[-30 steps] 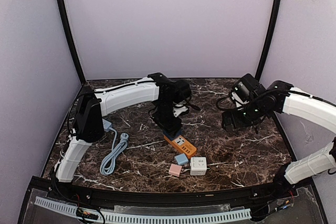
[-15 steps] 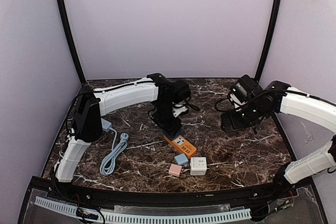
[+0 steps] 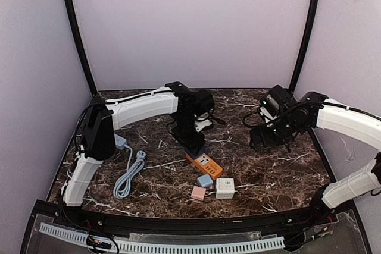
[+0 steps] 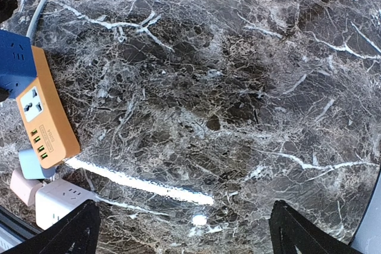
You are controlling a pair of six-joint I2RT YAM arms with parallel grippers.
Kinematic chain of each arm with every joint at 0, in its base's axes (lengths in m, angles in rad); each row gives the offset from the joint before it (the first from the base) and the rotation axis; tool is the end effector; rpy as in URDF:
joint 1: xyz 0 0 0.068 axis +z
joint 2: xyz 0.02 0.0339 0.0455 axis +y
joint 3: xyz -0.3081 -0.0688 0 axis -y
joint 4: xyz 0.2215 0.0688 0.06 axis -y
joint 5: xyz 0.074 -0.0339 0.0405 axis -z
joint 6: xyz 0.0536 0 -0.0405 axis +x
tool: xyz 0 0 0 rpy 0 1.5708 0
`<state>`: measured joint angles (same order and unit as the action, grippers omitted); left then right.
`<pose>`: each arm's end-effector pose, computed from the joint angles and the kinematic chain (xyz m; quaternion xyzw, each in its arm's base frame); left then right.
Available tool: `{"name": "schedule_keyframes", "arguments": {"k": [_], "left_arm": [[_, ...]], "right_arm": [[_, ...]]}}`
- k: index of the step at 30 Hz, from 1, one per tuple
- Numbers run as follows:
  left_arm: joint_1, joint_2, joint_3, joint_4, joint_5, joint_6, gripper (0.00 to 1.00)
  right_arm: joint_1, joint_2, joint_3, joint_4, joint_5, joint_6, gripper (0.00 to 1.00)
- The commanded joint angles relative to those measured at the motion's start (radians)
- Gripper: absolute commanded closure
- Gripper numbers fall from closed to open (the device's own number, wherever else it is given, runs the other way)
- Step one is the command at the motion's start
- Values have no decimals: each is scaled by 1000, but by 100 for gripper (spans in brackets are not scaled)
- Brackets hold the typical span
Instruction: Insert the plug
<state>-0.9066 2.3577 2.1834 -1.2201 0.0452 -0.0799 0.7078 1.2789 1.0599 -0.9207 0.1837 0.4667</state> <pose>0.2996 -0.3866 0.2261 0.4018 0.9112 -0.0615 0.0669 0.1686 0.1314 0.3039 -0.0975 0.9680 0.0434 0.2269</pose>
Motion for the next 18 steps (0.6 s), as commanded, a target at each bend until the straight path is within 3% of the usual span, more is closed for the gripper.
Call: {"name": "schedule_keyframes", "arguments": {"k": [1, 12, 18], "left_arm": [[0, 87, -58, -104, -11, 48, 99], [-7, 195, 18, -178, -72, 17, 99], [-8, 234, 110, -182, -52, 0, 87]], "right_arm": [[-1, 7, 18, 10, -7, 17, 2], [-1, 44, 42, 15, -53, 29, 1], [0, 40, 45, 11, -63, 25, 1]]}}
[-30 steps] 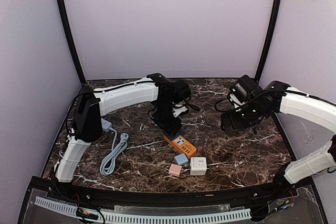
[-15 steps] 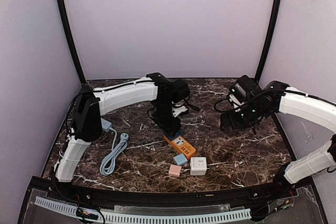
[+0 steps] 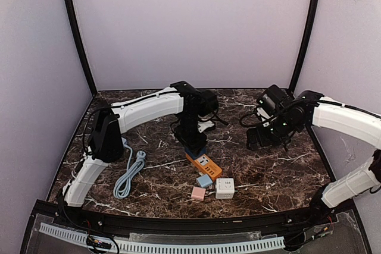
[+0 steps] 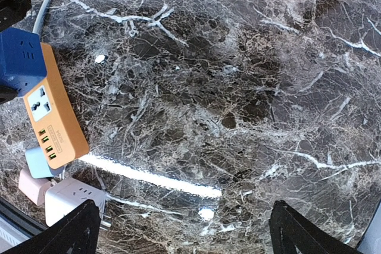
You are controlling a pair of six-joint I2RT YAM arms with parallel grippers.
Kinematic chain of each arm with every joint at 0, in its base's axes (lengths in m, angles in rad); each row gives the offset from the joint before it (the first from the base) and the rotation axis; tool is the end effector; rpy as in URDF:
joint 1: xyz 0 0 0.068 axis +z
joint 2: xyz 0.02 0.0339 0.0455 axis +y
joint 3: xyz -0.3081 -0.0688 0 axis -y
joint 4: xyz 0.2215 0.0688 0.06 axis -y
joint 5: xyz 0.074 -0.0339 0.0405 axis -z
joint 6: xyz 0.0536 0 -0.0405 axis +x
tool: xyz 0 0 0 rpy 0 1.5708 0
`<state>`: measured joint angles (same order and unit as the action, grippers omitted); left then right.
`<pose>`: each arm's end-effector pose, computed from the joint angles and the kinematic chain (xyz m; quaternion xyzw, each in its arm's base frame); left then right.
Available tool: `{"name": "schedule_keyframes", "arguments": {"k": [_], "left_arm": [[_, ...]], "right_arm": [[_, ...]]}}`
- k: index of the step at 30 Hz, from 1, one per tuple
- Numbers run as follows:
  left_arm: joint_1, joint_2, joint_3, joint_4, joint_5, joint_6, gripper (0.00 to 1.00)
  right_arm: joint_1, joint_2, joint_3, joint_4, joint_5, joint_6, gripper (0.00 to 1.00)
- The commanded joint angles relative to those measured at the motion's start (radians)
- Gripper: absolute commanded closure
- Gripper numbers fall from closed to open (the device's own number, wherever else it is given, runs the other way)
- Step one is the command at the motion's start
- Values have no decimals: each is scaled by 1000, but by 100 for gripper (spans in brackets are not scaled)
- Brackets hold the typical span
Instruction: Insert the plug
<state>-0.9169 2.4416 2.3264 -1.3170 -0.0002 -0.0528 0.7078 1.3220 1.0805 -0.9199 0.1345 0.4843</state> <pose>0.3043 -0.3970 0.2197 0.4177 0.9059 -0.0322 0.0613 0.1750 0.1403 0.3008 -0.0954 0.9723 0.0594 0.2048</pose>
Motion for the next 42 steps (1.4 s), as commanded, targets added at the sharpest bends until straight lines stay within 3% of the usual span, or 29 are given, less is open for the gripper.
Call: {"name": "schedule_keyframes", "arguments": {"k": [1, 12, 16, 17, 18, 19, 21, 35, 42], "left_arm": [[3, 153, -29, -86, -9, -29, 86], [3, 104, 2, -83, 31, -32, 70], [3, 70, -8, -78, 41, -25, 59], [3, 57, -9, -76, 44, -24, 42], [3, 49, -9, -74, 47, -25, 31], [3, 30, -7, -72, 49, -25, 10], [3, -2, -2, -63, 51, -25, 2], [3, -157, 19, -84, 32, -39, 1], [3, -238, 17, -98, -76, -52, 1]], "right_arm": [[0, -5, 25, 8, -13, 6, 1], [1, -52, 14, 0, 1, 27, 1], [0, -68, 11, -2, 10, 31, 1], [0, -72, 9, -2, 13, 33, 1], [0, -75, 8, -1, 14, 35, 1], [1, -79, 7, -2, 15, 35, 1], [0, -86, 6, 0, 16, 37, 1], [1, -128, -38, 50, -23, 35, 1], [1, -176, -62, 92, -63, 18, 1]]}}
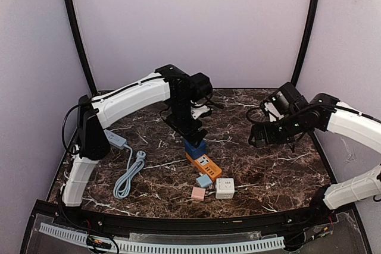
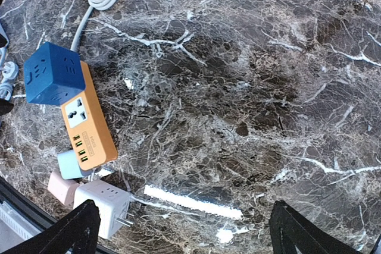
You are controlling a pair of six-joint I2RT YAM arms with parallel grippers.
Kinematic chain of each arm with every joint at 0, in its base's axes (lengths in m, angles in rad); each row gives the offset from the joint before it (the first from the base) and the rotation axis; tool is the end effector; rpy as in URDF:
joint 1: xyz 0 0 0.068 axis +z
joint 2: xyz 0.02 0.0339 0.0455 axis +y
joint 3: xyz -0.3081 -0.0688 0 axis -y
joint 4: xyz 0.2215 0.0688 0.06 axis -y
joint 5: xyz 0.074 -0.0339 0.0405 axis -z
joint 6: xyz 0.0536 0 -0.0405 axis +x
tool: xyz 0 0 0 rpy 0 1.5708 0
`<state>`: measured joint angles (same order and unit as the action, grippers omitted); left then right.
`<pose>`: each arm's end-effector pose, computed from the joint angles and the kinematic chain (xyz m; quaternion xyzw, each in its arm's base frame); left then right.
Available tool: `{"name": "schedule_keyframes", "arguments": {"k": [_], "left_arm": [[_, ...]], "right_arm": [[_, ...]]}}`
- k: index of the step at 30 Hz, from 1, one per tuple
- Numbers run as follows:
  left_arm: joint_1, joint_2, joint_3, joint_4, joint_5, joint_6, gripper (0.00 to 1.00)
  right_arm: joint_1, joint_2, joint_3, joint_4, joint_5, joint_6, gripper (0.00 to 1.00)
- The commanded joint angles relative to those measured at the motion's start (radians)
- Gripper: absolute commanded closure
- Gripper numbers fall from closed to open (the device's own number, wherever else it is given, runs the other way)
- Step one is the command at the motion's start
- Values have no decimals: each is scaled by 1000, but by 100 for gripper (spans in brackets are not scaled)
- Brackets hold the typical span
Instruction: Insert the plug
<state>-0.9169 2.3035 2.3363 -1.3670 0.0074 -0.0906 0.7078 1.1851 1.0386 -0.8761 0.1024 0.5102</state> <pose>0.2889 -0.3776 0.2857 0.3991 0.9093 -0.0602 0.1016 0.1543 0.1248 0.3173 -0.0810 0.9581 0.1142 0.2499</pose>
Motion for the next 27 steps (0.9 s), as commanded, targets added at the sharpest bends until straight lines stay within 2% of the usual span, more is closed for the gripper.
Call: {"name": "schedule_keyframes", "arguments": {"k": [1, 7, 13, 17, 20, 22, 27], "left_arm": [[3, -108, 5, -53, -98, -15, 1], [-10, -241, -105, 0, -245, -33, 1], [-22, -447, -337, 109, -438, -135, 1], [-20, -597, -560, 220, -595, -256, 1], [-5, -718, -730, 413, -543, -275, 1], [8, -790, -816, 476, -501, -317, 1], [10, -871, -948, 526, -351, -380, 1]], "right_arm": [[0, -43, -23, 55, -40, -13, 2], [1, -69, -34, 88, -88, -37, 1], [2, -106, -55, 144, -155, -57, 1], [17, -106, -78, 180, -215, -76, 1], [51, -97, -95, 199, -229, -95, 1], [84, -87, -101, 198, -217, -102, 1], [153, -64, -133, 193, -177, -76, 1]]}}
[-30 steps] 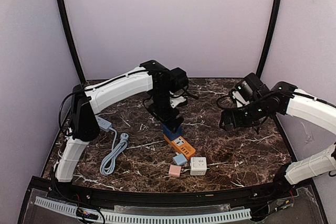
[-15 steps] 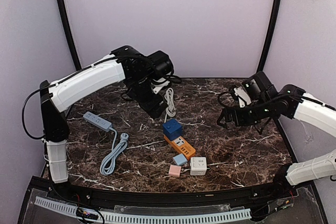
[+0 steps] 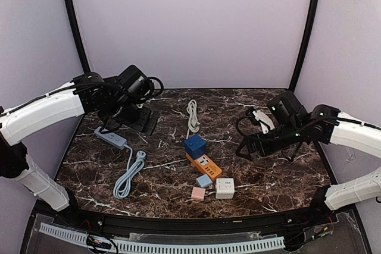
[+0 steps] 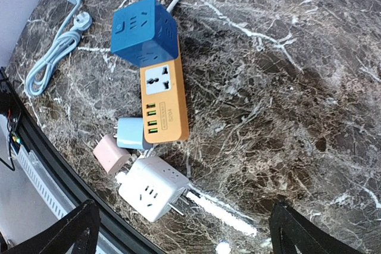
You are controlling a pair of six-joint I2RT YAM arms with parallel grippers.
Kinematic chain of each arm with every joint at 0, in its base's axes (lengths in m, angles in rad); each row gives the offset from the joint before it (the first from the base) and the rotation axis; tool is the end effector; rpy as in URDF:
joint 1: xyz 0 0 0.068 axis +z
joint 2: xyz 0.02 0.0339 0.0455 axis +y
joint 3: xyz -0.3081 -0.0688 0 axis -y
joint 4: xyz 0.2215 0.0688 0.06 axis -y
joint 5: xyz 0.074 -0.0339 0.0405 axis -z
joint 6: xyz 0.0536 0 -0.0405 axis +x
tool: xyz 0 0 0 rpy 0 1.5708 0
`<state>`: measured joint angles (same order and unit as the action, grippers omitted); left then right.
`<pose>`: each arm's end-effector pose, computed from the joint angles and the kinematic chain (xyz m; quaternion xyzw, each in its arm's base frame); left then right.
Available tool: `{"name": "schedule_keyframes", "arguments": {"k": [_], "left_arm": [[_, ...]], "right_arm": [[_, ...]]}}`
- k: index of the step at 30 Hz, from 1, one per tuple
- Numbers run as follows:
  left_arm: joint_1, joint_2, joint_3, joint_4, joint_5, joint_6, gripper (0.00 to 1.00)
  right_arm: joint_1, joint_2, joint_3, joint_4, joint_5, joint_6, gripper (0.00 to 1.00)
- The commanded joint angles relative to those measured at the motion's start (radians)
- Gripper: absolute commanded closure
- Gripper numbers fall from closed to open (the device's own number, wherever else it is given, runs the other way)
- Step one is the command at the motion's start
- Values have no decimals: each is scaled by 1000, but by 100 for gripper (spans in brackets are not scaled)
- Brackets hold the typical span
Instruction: Insert the plug
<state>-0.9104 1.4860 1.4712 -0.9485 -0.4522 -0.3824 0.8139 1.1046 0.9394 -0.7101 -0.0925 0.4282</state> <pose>0.1940 -0.2115 0.3769 0.1779 0.9152 -0.0048 0.3615 0.1279 0.1426 0.3137 -0.1955 0.9187 0.2334 0.2516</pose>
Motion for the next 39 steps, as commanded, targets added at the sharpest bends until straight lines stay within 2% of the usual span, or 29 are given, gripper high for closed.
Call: {"name": "schedule_keyframes", "arguments": {"k": [1, 7, 12, 16, 20, 26, 33, 39], "left_arm": [[3, -61, -98, 111, 152, -109, 1], [4, -132, -219, 185, 333, -149, 1], [5, -190, -289, 223, 380, -128, 1], [4, -214, -307, 210, 405, -103, 1], [4, -256, -351, 254, 465, -80, 9], [5, -302, -350, 258, 541, -59, 9], [4, -342, -359, 285, 642, -28, 9], [4, -344, -356, 270, 684, 2, 10]], "right_arm": [[61, 19, -45, 32, 18, 14, 1], [126, 21, -115, 94, -10, 27, 1], [187, -6, -204, 216, 1, -13, 1], [233, -16, -237, 271, 11, -101, 2], [248, -52, -268, 360, -68, -201, 1], [253, -4, -151, 297, -22, -294, 1], [254, 150, -34, 100, -5, -506, 1], [253, 162, -56, 151, -69, -589, 1]]}}
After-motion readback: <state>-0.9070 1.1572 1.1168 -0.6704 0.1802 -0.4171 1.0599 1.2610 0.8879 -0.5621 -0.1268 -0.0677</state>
